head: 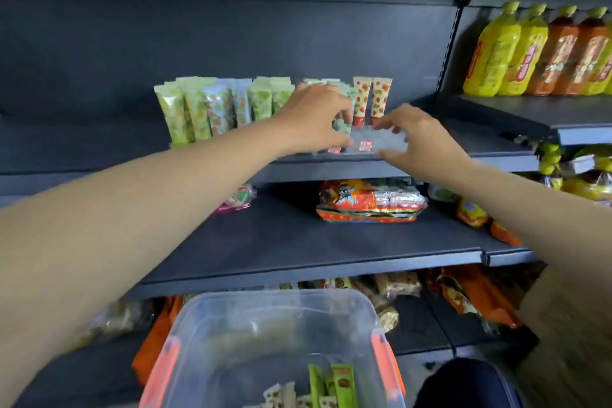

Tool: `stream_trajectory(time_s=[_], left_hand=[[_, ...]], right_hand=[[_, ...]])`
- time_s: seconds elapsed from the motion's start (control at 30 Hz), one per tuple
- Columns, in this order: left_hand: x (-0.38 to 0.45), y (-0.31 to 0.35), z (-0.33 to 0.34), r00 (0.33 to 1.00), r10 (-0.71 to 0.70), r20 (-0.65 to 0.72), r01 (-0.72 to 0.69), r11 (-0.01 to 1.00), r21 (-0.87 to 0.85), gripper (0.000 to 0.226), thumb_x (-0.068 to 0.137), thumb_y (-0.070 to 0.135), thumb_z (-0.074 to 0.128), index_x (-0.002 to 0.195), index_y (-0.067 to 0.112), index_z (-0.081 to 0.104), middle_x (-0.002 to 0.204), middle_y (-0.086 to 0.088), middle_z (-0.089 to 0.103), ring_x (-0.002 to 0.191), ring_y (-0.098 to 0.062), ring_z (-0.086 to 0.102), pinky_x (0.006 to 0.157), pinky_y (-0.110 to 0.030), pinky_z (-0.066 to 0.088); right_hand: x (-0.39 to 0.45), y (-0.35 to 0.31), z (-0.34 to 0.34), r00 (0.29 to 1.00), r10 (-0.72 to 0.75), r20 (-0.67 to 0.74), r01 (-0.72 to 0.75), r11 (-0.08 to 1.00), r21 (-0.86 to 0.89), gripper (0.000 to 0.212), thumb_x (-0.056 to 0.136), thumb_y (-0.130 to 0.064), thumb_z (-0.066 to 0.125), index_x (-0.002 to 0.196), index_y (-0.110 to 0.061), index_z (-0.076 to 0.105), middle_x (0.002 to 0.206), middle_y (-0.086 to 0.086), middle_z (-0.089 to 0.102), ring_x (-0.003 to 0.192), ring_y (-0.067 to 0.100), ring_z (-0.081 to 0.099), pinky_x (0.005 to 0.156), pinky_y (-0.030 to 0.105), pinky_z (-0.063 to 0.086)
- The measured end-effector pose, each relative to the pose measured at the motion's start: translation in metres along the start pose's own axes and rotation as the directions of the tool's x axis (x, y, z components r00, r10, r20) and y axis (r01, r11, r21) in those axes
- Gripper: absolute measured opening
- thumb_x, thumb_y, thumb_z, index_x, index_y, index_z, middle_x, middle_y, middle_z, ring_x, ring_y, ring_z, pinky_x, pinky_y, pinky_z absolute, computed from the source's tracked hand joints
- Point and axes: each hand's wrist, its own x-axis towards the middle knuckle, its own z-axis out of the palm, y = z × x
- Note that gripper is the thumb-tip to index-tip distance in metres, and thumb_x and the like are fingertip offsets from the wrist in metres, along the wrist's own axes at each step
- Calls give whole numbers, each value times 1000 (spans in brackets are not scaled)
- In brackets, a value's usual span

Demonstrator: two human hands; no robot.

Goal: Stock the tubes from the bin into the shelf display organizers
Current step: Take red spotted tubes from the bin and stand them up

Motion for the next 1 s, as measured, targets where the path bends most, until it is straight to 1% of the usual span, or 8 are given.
stream_trajectory(time_s=[0.23,0.33,0.5,0.57,0.67,0.77,0.83,1.0], left_hand=[[-109,-18,87,981,-52,189,73,991,-108,33,80,41,68,106,22,64,109,3,57,106,-17,48,89,-32,30],[-152,-24,140,934,-112,339,155,983,-101,35,82,41,65,111,22,62,113,2,56,109,-17,48,92,-32,31],[-217,-42,231,779,-223,586,354,928,-117,37,81,36,66,115,20,61,121,1,57,115,-18,50,94,-27,33],[-241,-51,264,685,-260,681,434,896,-94,40,81,37,66,117,20,60,123,1,56,116,-18,50,96,-29,35],[-273,-64,304,545,-332,770,563,825,-42,41,79,35,70,116,20,60,123,1,56,113,-19,53,95,-29,39],[-299,-71,335,417,-313,854,576,817,19,42,80,35,70,114,13,60,120,-4,59,110,-21,55,86,-27,40],[-312,-75,350,360,-294,886,584,811,31,37,80,30,69,110,10,60,119,-7,59,108,-22,56,78,-25,38],[-336,-81,375,292,-271,917,657,754,13,42,78,18,71,117,15,59,123,-6,56,113,-22,54,89,-27,43]], right_hand=[[-88,-37,89,971,-67,230,34,989,144,36,77,-18,74,110,-9,63,108,5,58,105,22,51,86,23,35],[-121,-45,133,928,-72,364,2,982,190,37,79,-19,71,114,-12,61,112,3,55,107,21,49,92,34,43],[-169,-53,215,813,24,582,-160,970,184,48,79,-41,59,124,-26,55,133,-3,48,128,16,40,110,30,30],[-187,-55,245,726,20,688,-202,961,186,50,84,-35,61,131,-26,47,140,-4,40,135,15,31,109,23,22],[-209,-56,284,652,26,758,-261,946,192,54,85,-32,63,135,-24,43,141,-3,40,133,15,34,104,21,26],[-224,-61,315,579,48,814,-332,926,182,54,86,-33,61,135,-20,43,140,0,42,129,15,38,101,24,31],[-231,-65,334,541,47,839,-375,907,191,50,84,-30,62,130,-18,47,133,2,47,124,17,42,96,25,35],[-236,-86,376,492,74,867,-486,850,204,43,82,-24,66,122,-13,56,124,6,55,116,20,51,93,27,40]])
